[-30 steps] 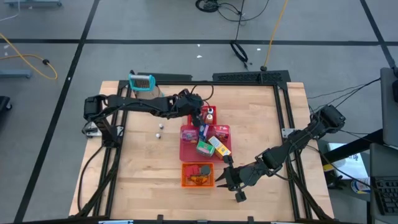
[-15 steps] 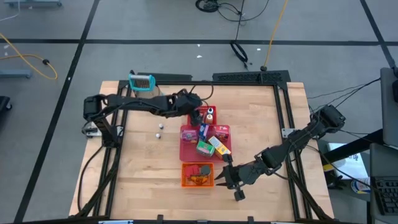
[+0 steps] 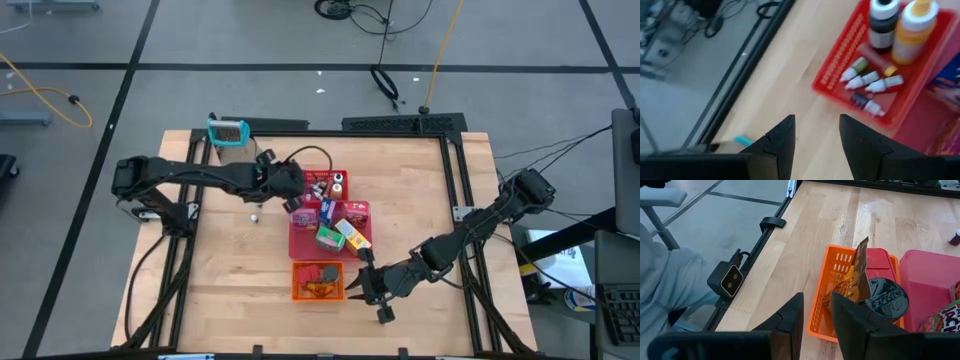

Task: Pick & Place Kitchen Items
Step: Put the bottom small black food coloring bottle into the red bin

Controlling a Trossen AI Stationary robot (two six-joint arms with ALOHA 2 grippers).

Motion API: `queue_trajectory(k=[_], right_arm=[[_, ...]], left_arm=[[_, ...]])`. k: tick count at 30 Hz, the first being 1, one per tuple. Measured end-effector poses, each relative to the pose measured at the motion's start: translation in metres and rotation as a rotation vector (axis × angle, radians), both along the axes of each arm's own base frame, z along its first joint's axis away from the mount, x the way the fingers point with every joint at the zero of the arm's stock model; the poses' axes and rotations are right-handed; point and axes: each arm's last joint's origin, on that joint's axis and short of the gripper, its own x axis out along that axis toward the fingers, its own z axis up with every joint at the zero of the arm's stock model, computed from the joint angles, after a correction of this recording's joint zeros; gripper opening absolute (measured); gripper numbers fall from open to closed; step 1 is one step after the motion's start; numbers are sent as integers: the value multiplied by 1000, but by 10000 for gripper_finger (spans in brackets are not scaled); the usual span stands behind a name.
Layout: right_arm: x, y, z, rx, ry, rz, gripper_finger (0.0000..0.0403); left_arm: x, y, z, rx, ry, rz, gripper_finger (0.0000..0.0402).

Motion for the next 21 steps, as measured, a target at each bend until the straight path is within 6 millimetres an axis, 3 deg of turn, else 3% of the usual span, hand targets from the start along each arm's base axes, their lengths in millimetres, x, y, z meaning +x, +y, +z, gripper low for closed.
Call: queue_trajectory(k=[13, 21], right_arm=[[0, 1, 0, 9, 4, 50, 89], [1, 1, 2, 18, -10, 50, 89]], left_arm=[[-69, -37, -38, -98, -146, 152, 159], [-93, -58, -61, -137, -234, 165, 159]])
